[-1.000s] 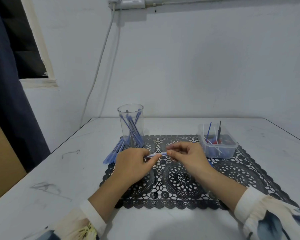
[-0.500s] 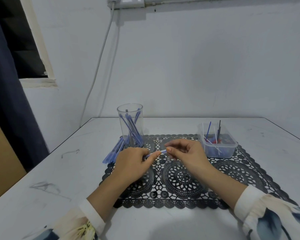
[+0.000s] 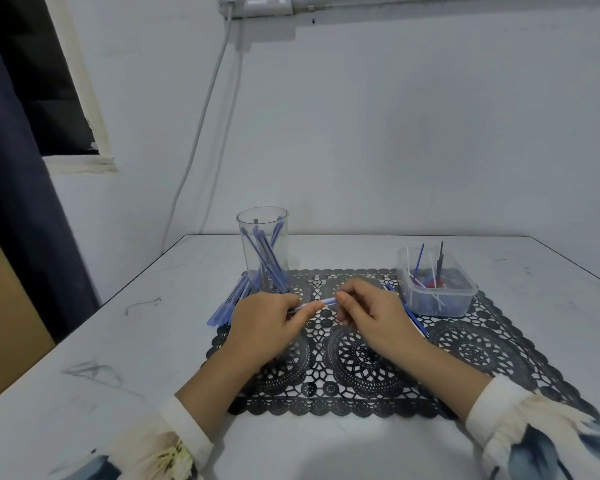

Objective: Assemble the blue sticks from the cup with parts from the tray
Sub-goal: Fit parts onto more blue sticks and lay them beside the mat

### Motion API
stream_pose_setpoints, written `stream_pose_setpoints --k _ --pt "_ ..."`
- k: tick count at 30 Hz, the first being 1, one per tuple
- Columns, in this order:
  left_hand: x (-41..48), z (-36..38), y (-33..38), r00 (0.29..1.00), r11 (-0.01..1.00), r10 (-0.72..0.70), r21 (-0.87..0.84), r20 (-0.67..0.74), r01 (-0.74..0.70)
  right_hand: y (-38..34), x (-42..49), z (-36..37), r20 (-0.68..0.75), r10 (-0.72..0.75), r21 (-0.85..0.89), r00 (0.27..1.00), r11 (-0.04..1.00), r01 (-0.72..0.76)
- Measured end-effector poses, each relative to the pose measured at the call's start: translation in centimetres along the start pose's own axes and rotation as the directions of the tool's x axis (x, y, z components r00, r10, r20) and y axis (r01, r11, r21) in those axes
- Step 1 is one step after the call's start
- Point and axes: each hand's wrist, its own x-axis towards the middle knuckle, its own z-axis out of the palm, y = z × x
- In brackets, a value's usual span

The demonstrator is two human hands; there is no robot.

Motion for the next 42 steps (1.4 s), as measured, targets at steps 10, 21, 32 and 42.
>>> stream_pose_setpoints --k 10,21,32,42 --pt "0.06 -0.03 0.03 0.999 1.000 0.019 0.024 -0.031 -0.018 0.37 -0.05 0.16 0.048 -0.030 0.046 0.998 0.999 0.028" --pt "0.00 -0.09 0.18 0.999 0.999 0.050 -0.012 -0.016 -0.050 0.35 -0.04 0.22 0.038 -0.073 -0.032 0.997 0.997 0.074" --pt "0.10 0.15 -0.03 0.993 0.995 0.095 -0.004 -0.074 -0.096 0.75 0.10 0.26 -0.006 -0.172 -0.276 0.985 0.947 0.163" --pt "0.13 0.09 0.07 0.983 0.992 0.113 -0.037 -0.143 -0.120 0.40 0.04 -0.33 0.015 -0.225 -0.437 0.974 0.875 0.209"
